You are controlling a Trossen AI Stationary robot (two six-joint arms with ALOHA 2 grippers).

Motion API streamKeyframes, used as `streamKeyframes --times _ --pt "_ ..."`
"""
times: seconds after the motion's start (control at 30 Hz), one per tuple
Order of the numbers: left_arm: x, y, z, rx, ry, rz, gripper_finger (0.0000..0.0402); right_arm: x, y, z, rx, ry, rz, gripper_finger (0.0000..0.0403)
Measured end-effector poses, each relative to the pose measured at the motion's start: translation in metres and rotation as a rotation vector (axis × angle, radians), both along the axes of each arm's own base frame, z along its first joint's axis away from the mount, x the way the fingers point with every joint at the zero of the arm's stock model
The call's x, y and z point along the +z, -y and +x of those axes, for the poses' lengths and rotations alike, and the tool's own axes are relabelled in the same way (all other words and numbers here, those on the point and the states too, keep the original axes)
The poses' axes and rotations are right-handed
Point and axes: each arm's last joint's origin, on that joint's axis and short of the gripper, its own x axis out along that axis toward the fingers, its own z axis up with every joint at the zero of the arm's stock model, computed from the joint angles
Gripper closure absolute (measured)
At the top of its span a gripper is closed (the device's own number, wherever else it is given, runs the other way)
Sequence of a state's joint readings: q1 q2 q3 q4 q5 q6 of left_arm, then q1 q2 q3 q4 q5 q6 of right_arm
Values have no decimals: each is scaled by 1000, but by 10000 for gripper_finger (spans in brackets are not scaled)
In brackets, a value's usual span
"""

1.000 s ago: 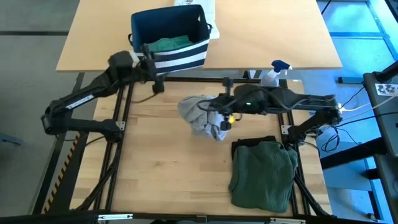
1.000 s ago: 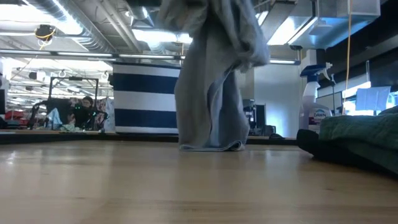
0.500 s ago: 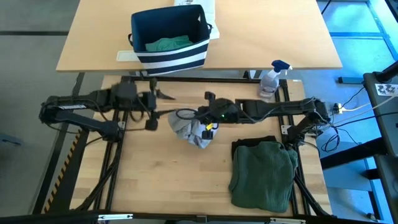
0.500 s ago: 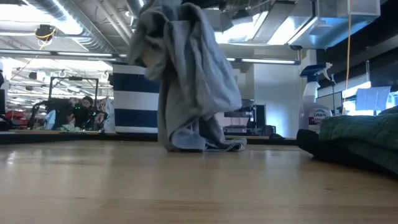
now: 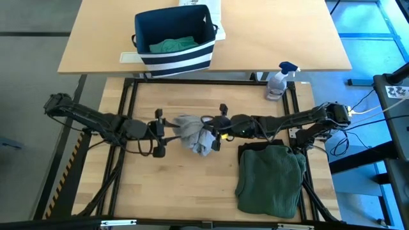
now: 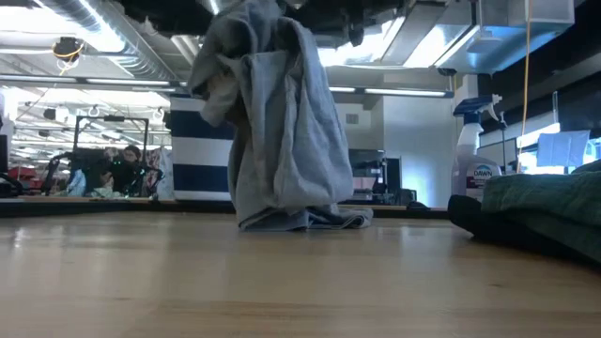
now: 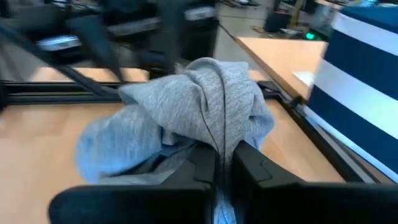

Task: Fold Laundry from Bin
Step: Fold the gray shirt

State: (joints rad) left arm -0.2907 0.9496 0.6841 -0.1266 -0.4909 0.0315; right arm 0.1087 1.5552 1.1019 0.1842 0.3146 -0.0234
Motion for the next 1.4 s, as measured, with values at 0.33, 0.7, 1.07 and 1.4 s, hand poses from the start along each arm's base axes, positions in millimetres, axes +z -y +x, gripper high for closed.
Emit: streamKeyframes --times 0.33,0.7,1.07,1.4 --pt "-3 13 -5 19 -3 21 222 -38 7 18 89 -114 150 329" --pt "-4 12 -5 40 -7 35 222 -59 6 27 80 -168 175 151" --pt "-37 19 14 22 -146 0 222 -76 8 16 -51 -336 277 133" --pt "-77 17 39 51 -316 -13 222 -98 18 23 -64 -402 296 159"
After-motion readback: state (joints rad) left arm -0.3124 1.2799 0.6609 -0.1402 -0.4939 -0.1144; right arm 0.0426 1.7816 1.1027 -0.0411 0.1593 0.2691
